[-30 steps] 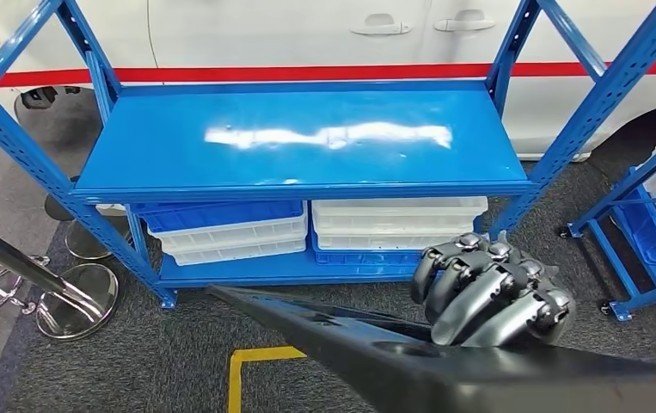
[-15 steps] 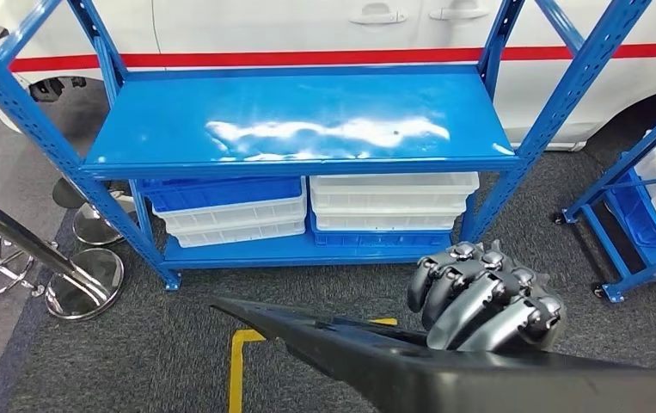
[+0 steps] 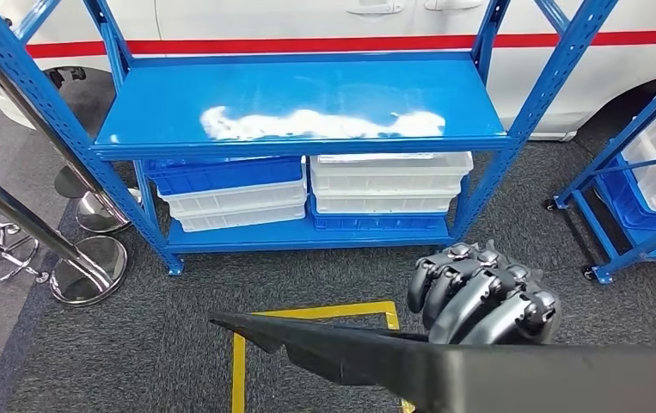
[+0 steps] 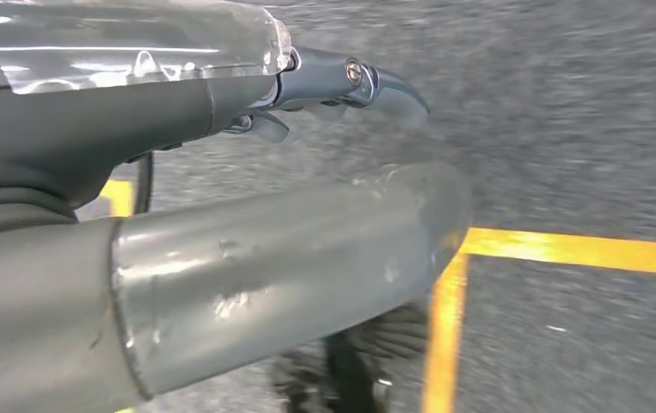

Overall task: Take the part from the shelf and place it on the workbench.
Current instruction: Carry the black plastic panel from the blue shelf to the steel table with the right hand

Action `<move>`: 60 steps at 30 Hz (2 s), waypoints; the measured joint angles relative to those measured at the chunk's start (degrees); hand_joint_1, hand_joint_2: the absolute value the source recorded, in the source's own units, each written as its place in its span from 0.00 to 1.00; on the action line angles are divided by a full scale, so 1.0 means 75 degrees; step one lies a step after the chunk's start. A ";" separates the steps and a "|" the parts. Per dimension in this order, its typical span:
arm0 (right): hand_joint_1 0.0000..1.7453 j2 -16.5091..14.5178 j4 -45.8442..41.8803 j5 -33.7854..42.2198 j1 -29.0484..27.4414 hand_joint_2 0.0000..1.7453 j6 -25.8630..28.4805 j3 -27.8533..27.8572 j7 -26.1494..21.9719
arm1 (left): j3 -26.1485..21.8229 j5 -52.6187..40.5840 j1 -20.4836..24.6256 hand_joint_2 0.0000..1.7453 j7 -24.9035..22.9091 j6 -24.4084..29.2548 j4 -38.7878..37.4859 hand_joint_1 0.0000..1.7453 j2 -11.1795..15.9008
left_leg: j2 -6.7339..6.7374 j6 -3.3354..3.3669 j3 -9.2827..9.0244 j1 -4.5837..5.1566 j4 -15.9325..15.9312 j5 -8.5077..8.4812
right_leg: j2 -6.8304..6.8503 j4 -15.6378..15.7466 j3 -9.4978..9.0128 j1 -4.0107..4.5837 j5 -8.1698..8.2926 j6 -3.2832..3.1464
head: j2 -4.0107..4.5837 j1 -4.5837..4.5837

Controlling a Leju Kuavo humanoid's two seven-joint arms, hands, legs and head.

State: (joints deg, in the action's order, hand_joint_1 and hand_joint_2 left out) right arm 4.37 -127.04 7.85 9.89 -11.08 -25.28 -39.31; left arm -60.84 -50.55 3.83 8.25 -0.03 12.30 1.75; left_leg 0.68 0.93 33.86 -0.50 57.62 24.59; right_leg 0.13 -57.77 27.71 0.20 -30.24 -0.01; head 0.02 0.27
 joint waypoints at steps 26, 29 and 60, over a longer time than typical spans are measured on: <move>0.91 0.0132 -0.0038 -0.0645 -0.1010 1.00 -0.0834 0.1483 -0.0098 | -0.0114 -0.0547 -0.0111 0.00 -0.0044 0.0297 0.0004 0.00 -0.0076 | 0.0271 0.0165 -0.0681 0.0004 -0.0349 0.0386 | 0.0009 -0.2149 0.1679 -0.0125 -0.0345 0.0201 | 0.0000 0.0000; 0.91 0.0132 -0.0083 -0.0653 -0.1042 1.00 -0.0798 0.1482 -0.0098 | -0.0112 -0.0607 -0.0102 0.00 -0.0043 0.0302 0.0004 0.00 -0.0071 | 0.0463 0.0105 -0.0569 0.0010 -0.0227 0.0378 | 0.0266 -0.0845 0.0740 -0.0129 0.0156 0.0186 | 0.0000 -0.0001; 0.91 -0.0465 -0.0662 0.0016 -0.1364 1.00 -0.1407 0.1804 -0.0103 | -0.0111 -0.1122 -0.0042 0.00 0.0063 0.0390 0.0007 0.00 0.0150 | 0.0502 0.0072 -0.0707 -0.0045 -0.0309 0.0429 | 0.0121 -0.1103 0.1191 -0.0236 0.0217 0.0261 | 0.0000 -0.0005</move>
State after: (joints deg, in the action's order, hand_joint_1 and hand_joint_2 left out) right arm 0.88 -132.01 7.97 -0.35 -21.63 -11.75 -40.09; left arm -61.68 -58.97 3.51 8.72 2.89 12.35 2.88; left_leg 4.45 1.47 28.56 -0.84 55.31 27.81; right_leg 1.04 -66.04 36.64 -1.57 -28.61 1.95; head 0.02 0.23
